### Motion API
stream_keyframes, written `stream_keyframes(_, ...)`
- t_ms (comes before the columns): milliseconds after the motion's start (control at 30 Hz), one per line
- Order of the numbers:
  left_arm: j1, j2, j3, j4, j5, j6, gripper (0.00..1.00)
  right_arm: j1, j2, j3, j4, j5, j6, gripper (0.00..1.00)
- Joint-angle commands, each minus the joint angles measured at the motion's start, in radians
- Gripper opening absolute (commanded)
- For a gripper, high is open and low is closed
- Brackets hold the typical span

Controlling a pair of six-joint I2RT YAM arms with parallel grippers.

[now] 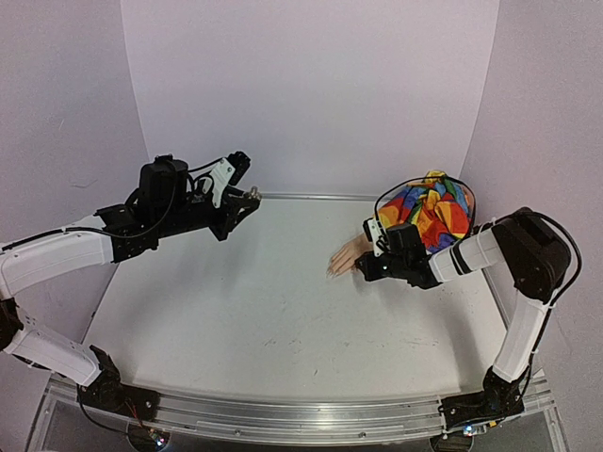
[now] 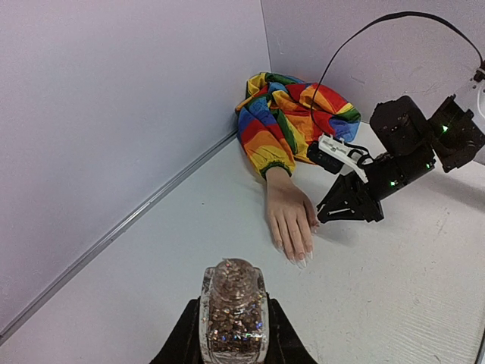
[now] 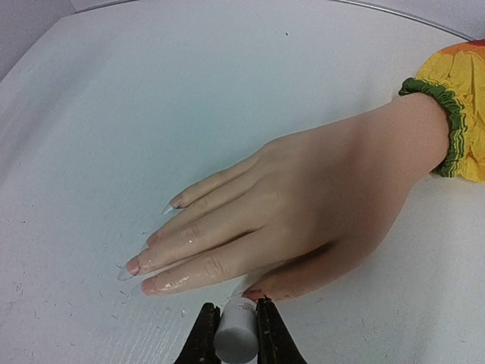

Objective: Paint the nails

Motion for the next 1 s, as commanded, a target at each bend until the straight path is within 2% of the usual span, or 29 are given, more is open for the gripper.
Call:
stream_keyframes(0,0.006,-0.033,0.006,0.066,0.015,0.010,0.00,0.006,0.010,0.039,0.028,-0.004,-0.004,0.00)
stream_keyframes(967,0.012,-0.031,0.005,0.065,0.018,0.013,0.00,0.017,0.031,0.048,0.027,-0.022,0.001,0.00)
